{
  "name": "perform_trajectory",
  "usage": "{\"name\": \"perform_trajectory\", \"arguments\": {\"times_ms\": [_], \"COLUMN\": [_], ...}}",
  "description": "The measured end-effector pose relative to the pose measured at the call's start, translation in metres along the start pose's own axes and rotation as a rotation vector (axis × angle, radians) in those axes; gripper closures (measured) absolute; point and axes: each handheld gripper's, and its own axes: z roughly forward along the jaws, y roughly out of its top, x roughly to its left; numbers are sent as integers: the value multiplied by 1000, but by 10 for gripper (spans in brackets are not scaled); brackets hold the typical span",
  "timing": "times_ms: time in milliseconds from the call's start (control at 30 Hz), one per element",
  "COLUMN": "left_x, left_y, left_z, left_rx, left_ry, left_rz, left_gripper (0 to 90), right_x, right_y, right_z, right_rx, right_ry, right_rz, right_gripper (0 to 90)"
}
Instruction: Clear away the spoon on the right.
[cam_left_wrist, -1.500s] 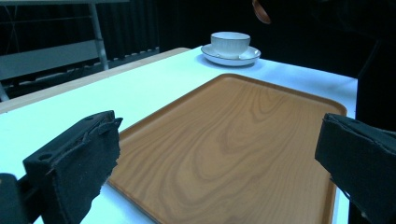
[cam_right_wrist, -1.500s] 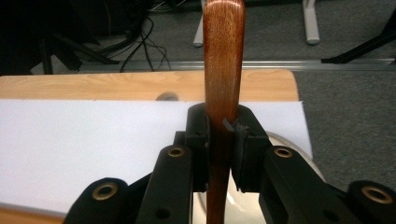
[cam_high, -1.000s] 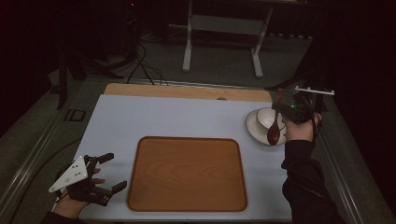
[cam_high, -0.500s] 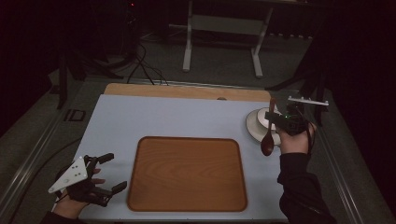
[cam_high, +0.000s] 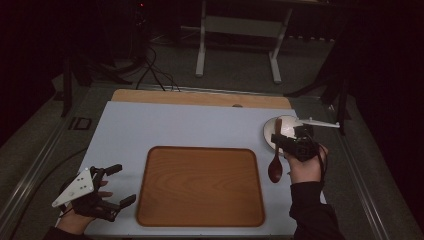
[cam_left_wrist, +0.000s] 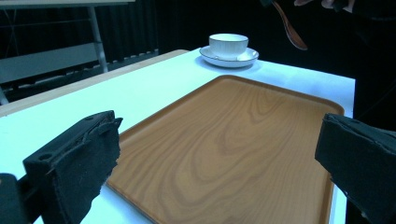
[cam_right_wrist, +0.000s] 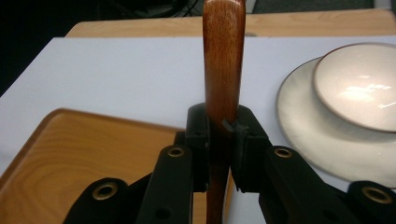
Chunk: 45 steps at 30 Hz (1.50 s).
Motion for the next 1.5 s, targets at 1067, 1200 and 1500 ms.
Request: {"name": "perform_trajectory", "arguments": {"times_ms": [1067, 1200, 1500], "left_x": [-1, -2, -2], "left_y": [1, 1, 0], "left_z": [0, 0, 1], "left_rx": [1, 2, 6], "left_ry": [-2, -3, -7], "left_rz": [11, 12, 10], "left_gripper": [0, 0, 0], "right_x": [57, 60, 58], "right_y": [-61, -66, -74], "right_z": [34, 38, 57], "right_rx": [105, 115, 145], "right_ry": [149, 146, 112], "right_rz": [61, 60, 73], "right_gripper": [789, 789, 789]}}
